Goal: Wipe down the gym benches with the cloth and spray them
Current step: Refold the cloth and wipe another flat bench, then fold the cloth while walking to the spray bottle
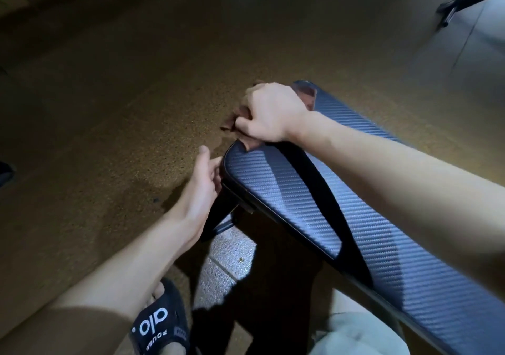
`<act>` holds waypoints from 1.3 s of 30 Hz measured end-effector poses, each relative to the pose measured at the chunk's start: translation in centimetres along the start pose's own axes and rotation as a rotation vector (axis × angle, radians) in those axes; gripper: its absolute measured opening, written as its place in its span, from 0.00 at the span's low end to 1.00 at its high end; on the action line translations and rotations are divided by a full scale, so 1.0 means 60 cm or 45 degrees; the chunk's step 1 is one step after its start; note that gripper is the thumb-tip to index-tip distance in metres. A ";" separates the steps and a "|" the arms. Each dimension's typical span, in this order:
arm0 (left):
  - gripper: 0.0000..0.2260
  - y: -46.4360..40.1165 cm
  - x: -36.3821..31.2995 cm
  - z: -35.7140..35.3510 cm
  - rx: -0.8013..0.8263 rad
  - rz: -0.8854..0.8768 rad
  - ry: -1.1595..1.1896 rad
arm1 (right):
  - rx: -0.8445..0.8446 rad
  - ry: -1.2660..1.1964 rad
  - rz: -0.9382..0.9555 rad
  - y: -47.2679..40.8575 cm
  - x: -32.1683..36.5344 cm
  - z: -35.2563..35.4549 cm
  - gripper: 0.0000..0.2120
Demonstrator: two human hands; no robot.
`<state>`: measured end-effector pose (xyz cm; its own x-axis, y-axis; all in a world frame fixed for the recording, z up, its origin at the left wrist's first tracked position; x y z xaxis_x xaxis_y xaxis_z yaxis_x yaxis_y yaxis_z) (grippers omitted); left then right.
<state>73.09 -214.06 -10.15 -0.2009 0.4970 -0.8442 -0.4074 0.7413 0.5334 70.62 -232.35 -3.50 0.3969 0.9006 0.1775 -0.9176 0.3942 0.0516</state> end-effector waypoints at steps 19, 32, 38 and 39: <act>0.35 0.046 -0.081 0.042 0.065 0.200 -0.472 | -0.029 -0.088 -0.993 0.086 -0.101 0.067 0.22; 0.16 0.319 -0.456 0.282 -0.236 0.355 0.214 | 0.222 -1.194 -0.327 0.049 0.392 0.402 0.32; 0.11 0.518 -0.550 0.414 -0.462 0.294 0.413 | 0.670 -1.627 -0.398 0.024 0.518 0.567 0.44; 0.10 0.549 -0.564 0.434 -0.495 0.281 0.423 | 0.735 -1.689 -0.412 0.017 0.539 0.586 0.42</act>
<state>89.68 -194.74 37.39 -0.5630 0.4062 -0.7197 -0.6101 0.3831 0.6935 81.68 -209.28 36.87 0.5618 -0.1566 0.8123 -0.8039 0.1286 0.5807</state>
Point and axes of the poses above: each hand's wrist, its own y-axis away from the middle knuckle, its own z-axis out of the back of the hand, x = y × z, the point moved 5 cm from there along -y, towards the middle knuckle, and after that the axes turned 6 degrees about -y, right-handed, at the moved point
